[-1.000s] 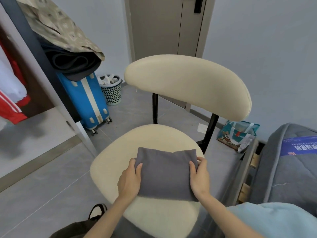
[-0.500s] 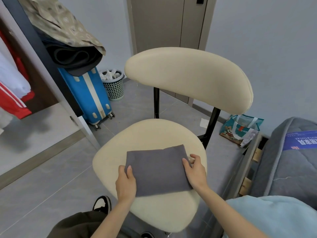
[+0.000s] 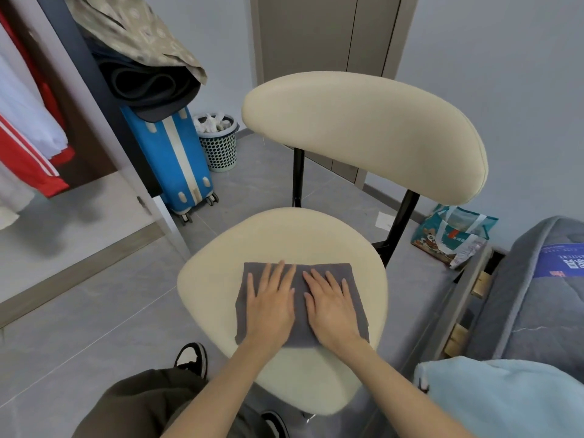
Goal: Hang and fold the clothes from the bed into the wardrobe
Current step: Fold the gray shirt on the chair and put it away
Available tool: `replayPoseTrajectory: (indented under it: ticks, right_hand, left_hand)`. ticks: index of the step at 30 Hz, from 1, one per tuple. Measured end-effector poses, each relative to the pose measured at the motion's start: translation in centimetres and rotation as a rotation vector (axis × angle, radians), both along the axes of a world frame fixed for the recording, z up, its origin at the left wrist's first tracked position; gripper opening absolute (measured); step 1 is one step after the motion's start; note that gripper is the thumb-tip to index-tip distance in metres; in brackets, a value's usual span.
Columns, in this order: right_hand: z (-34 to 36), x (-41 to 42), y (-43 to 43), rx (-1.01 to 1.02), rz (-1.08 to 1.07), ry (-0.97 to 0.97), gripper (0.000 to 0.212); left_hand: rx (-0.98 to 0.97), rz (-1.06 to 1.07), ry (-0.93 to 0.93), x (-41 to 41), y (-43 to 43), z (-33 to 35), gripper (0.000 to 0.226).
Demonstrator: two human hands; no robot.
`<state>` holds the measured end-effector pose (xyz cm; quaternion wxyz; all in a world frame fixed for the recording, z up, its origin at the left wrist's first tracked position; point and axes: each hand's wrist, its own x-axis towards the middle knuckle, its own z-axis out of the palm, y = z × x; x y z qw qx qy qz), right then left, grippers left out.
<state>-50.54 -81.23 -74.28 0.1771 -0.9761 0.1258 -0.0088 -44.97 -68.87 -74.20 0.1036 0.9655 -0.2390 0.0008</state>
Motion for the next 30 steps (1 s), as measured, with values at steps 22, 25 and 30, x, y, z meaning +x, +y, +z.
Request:
replayPoseTrajectory:
  ticks: [22,25,30]
  right_hand:
    - [-1.8,-1.5,-1.2,0.247,-0.556,-0.018,0.062]
    - [-1.5,-1.6,-1.3,0.258,-0.546,0.027,0.063]
    - [-0.9,-1.0,-2.4,0.333,-0.466,0.078,0.062]
  left_hand:
    - [-0.634,0.354,0.337,0.4,4.1,-2.0,0.051]
    - [-0.572,0.374,0.376,0.4,3.9,-1.4,0.055]
    - [-0.533,0.410,0.375,1.4,4.0,-0.6,0.054]
